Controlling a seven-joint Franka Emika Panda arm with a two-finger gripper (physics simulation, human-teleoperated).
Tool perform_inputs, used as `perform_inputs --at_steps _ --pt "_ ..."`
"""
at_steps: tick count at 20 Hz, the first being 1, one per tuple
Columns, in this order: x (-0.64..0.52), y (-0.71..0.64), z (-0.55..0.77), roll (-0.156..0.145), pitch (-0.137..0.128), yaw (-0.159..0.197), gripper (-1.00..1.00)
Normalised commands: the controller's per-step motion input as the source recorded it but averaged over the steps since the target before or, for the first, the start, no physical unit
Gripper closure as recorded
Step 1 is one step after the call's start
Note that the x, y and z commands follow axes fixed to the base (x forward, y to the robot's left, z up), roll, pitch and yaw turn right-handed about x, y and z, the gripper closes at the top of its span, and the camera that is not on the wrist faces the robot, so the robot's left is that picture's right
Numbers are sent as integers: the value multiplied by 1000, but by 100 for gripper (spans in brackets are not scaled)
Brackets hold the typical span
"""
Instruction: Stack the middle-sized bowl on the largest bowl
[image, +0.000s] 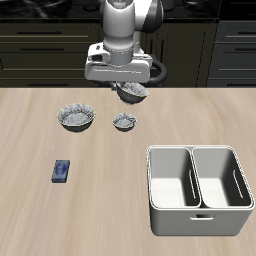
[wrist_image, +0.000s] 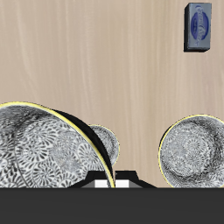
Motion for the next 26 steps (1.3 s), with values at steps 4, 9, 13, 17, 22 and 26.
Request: perform_inputs --at_steps 4,9,13,17,22,26 --pt "-9 -258 16 9 -2 83 100" --pt "8 -619 54 -46 -4 -21 100" --pt "-4 -453 1 -25 -15 -5 100" --pt "-2 -334 -9 -3 -6 -2 100" --pt "-58 -297 72 40 -23 36 100" --pt "-8 -227 115 37 -40 54 100"
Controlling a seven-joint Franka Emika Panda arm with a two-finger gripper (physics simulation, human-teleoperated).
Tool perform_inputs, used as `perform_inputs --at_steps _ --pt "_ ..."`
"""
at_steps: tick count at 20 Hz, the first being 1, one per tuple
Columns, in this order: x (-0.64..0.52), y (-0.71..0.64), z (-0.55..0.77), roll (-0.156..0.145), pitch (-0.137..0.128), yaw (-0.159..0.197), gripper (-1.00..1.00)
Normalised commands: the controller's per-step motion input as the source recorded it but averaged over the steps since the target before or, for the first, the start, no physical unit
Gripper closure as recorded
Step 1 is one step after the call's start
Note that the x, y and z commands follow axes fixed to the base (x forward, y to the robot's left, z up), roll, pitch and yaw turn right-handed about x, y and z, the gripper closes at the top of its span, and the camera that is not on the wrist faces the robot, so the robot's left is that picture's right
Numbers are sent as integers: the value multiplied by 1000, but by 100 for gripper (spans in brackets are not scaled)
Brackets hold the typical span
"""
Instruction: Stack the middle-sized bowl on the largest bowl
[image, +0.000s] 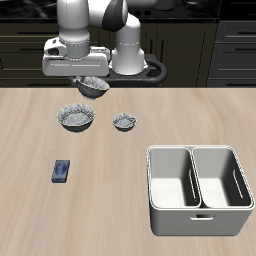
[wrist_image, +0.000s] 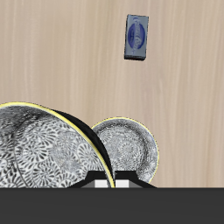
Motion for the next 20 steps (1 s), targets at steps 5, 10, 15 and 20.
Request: perform_inputs --at_steps 5,10,15,20 --pt "59 -281 -69 -49 16 5 100" --pt "27 -218 -96 -38 10 -11 100" --pt "-19 -80 -351 -22 56 -18 100" --pt "-12 13 -317 -8 37 -12 100"
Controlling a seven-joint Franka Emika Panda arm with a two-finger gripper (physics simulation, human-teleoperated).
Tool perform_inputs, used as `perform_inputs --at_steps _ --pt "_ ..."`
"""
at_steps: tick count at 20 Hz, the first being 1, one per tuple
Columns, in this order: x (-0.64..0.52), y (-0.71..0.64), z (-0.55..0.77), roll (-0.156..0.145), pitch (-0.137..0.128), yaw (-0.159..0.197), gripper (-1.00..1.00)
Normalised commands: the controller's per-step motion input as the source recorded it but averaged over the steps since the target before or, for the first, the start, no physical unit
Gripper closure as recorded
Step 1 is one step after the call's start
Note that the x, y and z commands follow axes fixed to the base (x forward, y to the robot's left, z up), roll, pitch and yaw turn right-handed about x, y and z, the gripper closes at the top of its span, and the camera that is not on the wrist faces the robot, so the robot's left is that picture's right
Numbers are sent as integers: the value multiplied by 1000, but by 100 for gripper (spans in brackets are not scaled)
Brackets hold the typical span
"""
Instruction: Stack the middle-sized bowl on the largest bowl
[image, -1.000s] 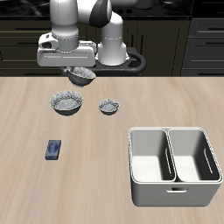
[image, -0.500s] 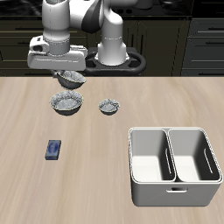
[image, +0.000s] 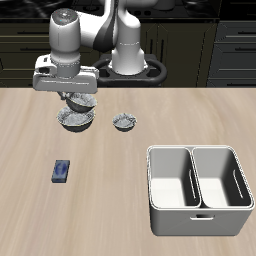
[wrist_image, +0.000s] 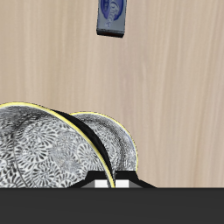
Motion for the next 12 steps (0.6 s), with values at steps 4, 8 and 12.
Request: perform_inputs --at_steps 4,8,12 --pt "11 -62 -301 -16 36 -21 100" --pt "-63 -63 -308 -37 37 10 100" --pt "-73 -116 -436 -68 133 27 100"
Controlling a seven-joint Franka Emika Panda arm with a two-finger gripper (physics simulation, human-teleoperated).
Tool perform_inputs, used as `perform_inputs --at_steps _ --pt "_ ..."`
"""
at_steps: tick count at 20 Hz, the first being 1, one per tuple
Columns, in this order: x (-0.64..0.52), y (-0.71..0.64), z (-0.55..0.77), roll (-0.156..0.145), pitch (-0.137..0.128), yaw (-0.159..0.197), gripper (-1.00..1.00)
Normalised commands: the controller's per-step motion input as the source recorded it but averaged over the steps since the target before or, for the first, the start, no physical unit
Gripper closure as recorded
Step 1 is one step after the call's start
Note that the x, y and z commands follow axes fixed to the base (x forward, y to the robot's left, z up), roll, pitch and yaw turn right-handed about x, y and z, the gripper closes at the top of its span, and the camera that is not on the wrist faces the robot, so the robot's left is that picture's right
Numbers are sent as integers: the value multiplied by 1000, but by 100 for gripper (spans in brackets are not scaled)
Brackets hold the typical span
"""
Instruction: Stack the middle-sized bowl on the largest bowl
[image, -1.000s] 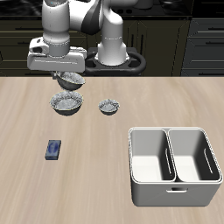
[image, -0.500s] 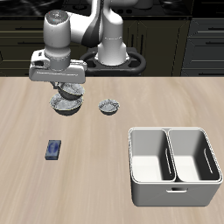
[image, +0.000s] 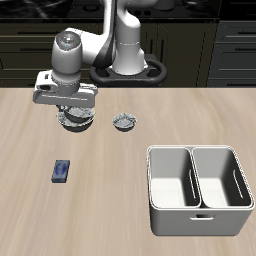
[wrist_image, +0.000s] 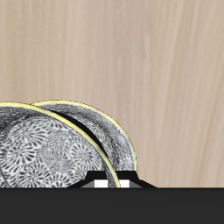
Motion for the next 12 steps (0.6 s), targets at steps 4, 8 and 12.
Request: perform_inputs --at_steps 4,8,12 --pt "-35 21 -315 -53 119 69 -100" --pt "19 37 -85 30 14 -18 -100" --pt "29 78 72 -2 5 -5 -100"
